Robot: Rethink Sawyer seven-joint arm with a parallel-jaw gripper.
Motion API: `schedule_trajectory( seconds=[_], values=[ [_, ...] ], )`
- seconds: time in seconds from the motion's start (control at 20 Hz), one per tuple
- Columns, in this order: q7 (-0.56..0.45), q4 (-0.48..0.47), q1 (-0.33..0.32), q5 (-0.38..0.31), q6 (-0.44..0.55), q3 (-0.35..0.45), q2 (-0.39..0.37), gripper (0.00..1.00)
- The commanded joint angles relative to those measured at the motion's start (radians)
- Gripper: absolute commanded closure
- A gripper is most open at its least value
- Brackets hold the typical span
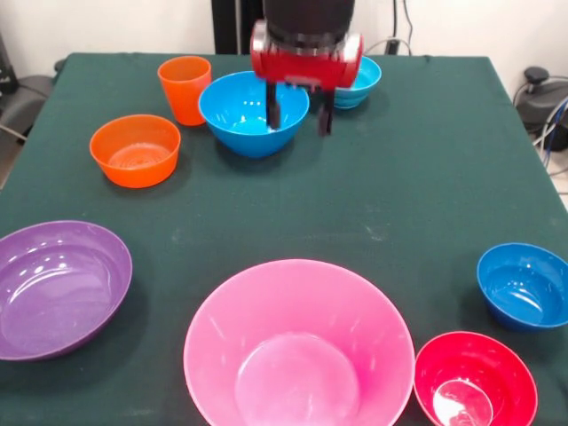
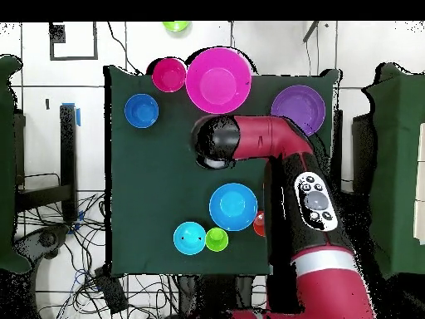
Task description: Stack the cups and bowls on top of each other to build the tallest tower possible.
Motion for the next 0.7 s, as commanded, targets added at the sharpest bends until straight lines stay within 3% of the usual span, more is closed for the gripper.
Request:
schedule_trajectory(
  seconds=[0.05, 0.15, 0.35, 0.7],
  values=[
    [-0.131, -0.066, 0.024, 0.017, 0.266, 0.065, -0.055, 0.00],
    [-0.128, -0.094, 0.021, 0.005, 0.260, 0.071, -0.020, 0.00],
    [-0.116, -0.040, 0.009, -0.010, 0.164, 0.075, -0.020, 0.00],
    [-0.060, 0.236, -0.014, -0.007, -0.059, 0.056, -0.163, 0.00]
  ],
)
